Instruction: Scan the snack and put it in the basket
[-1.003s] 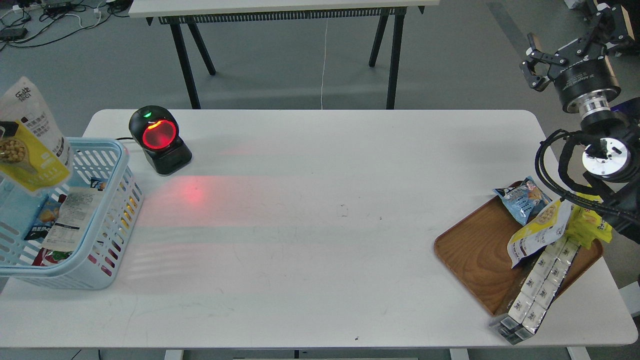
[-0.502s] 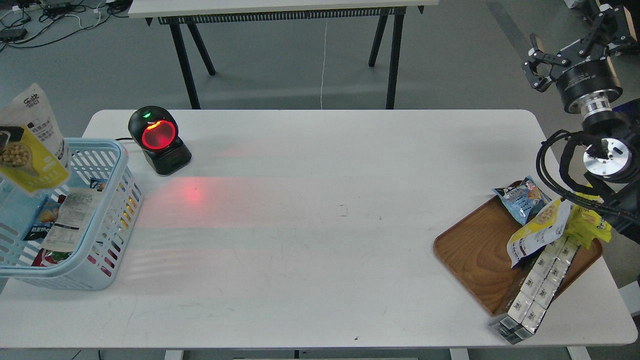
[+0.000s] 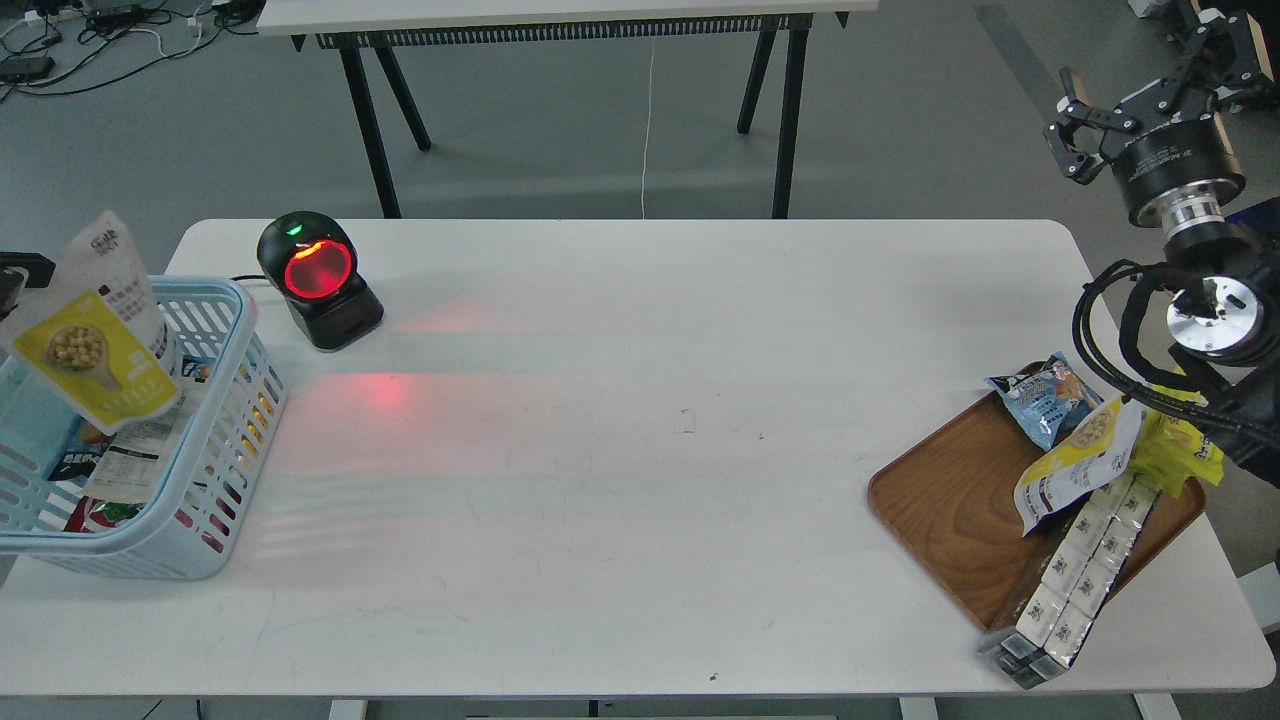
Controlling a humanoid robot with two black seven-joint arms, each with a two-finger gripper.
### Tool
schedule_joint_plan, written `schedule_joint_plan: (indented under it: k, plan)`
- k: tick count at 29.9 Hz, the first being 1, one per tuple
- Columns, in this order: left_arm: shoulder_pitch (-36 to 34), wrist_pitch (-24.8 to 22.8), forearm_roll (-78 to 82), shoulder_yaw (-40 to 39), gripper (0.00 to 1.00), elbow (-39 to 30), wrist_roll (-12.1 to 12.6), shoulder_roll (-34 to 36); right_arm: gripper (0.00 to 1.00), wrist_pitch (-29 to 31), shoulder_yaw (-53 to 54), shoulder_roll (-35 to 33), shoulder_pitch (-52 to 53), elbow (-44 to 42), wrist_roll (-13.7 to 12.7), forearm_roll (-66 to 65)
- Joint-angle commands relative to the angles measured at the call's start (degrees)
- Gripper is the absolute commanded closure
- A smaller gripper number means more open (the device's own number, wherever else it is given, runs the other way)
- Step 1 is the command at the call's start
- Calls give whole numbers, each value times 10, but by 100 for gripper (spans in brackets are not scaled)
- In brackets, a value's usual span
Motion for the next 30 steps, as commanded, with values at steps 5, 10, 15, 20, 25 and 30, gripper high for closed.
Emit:
schedule_joint_plan:
  k: [5, 10, 15, 20, 25, 30]
  plan:
    - [-10, 0, -3, -8, 77, 0, 0, -1, 1, 0, 0, -2, 1, 1, 0, 0]
    - [-29, 0, -157, -58, 1, 38, 0, -30, 1, 0, 0, -3, 1, 1, 0, 0]
    - [-36, 0, -359, -90, 0, 127, 0, -81, 1, 0, 1, -5, 7, 3, 0, 0]
    - [-72, 0, -387, -113, 0, 179, 0, -176, 1, 0, 2, -11, 45, 1, 0, 0]
    - [-70, 0, -483, -123, 0, 294, 0, -270, 1, 0, 1, -11, 69, 1, -1, 0]
    - [-74, 0, -623, -123, 0, 491, 0, -385, 1, 0, 12, -11, 74, 1, -3, 1]
